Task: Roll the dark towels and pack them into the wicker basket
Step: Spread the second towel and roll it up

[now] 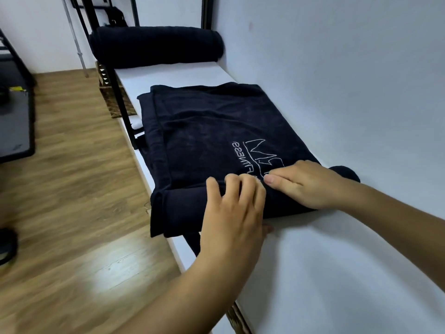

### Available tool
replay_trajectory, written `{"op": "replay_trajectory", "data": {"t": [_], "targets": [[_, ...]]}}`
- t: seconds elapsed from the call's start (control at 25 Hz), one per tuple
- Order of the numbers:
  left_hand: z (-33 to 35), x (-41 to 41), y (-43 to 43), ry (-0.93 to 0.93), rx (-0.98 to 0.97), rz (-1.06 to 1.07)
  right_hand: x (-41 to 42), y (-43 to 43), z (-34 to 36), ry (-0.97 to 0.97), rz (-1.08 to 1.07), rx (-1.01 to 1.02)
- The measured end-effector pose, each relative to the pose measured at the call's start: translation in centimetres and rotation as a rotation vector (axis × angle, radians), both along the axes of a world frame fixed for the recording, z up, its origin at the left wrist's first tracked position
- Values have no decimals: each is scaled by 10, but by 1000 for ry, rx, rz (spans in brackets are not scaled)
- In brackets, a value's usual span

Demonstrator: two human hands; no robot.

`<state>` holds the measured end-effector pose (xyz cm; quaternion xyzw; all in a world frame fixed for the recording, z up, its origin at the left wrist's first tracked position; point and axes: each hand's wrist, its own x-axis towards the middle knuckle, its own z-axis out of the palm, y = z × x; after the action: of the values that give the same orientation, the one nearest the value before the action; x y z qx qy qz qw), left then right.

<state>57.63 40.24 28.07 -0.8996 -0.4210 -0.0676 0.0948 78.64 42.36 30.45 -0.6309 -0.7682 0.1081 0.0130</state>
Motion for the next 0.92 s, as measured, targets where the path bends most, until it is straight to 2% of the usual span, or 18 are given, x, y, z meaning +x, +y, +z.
{"op": "replay_trajectory", "data": {"t": [0.16, 0.24, 0.32, 0.36, 0.48, 0.56, 0.68, 0.84, 0.92], "targets": [[6, 3, 25, -36, -68, -45, -1, 8, 1, 127, -151, 9], [9, 5, 37, -31, -136, -19, -5, 0, 1, 114, -166, 237], [15, 8, 48, -32, -246, -7, -5, -14, -7, -30, -47, 539], [17, 9, 54, -37, -302, -9, -7, -21, -15, -101, 6, 611], [28, 11, 71, 16, -444, -32, -11, -23, -28, -180, 3, 582], [33, 13, 75, 74, -469, -29, -13, -10, -21, -178, -64, 503], [33, 13, 69, 44, -389, 29, -14, 16, -10, -194, -100, 381], [26, 12, 51, 82, -105, 46, -9, 29, -8, -88, -169, 324], [28, 11, 49, 73, -132, 37, -11, 25, -9, -50, -190, 323]]}}
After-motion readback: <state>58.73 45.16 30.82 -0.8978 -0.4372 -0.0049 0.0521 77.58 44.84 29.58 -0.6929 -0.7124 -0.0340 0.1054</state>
